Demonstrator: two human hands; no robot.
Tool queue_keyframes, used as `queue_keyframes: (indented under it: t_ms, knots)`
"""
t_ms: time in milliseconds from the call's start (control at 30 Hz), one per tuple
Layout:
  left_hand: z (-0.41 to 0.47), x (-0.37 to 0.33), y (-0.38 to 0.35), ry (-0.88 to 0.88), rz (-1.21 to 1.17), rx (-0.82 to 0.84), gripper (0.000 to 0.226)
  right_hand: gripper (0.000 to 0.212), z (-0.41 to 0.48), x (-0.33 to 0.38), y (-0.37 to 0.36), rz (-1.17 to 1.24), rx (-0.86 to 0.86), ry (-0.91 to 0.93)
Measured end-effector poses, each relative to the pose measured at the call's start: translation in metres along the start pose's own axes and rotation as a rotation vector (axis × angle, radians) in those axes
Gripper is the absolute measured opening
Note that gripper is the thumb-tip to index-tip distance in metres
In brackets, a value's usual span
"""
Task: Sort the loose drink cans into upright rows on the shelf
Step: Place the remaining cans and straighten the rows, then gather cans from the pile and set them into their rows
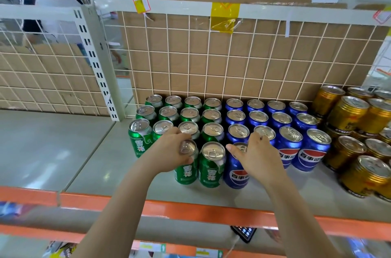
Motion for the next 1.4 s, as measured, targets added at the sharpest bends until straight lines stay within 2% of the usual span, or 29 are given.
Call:
queue_keyframes:
  t_ms: [267,400,500,667,767,900,1167,1400]
  knots:
    - [-0.001,0.004,0.002,-0.047,-0.091,0.07,0.065,0.043,0.0,-0.002,-0.001,-0.004,-0.018,0.017]
    - [-0.003,0.003,-0.001,-0.022,-0.102,0.051,0.07,0.048,-0.002,0.0,0.0,-0.047,-0.008,-0.013]
    - [-0.008,0.002,0.0,0.004,-0.118,0.012,0.078,0.057,-0.01,0.008,0.009,-0.141,-0.119,0.004]
    - [-0.029,0.002,0.008,0.02,-0.06,-0.146,0.077,0.057,-0.024,0.042,0.009,-0.11,-0.157,0.196]
    - [-0.052,0.014,0.013,0.104,0.037,-0.212,0.074,0.059,-0.036,0.078,-0.004,-0.097,-0.106,0.344]
    - [-0.086,0.045,0.022,0.276,0.15,-0.207,0.077,0.06,-0.055,0.129,-0.028,-0.088,-0.076,0.498]
    - [-0.176,0.139,0.069,0.579,0.273,-0.351,0.072,0.063,-0.095,0.247,-0.08,-0.09,0.056,0.67]
    - [-0.263,0.251,0.123,0.696,0.256,-0.419,0.07,0.054,-0.146,0.381,-0.136,-0.075,-0.008,0.794]
Point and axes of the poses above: each hand's wrist, its own z-axis towards the middle knuckle, its own y-axis out of the back of the hand, x = y × z, the point moved 3 cm from there along z, towards the middle knuckle, and after that the axes turned 3 degrees about -y, right-handed, at the moved point
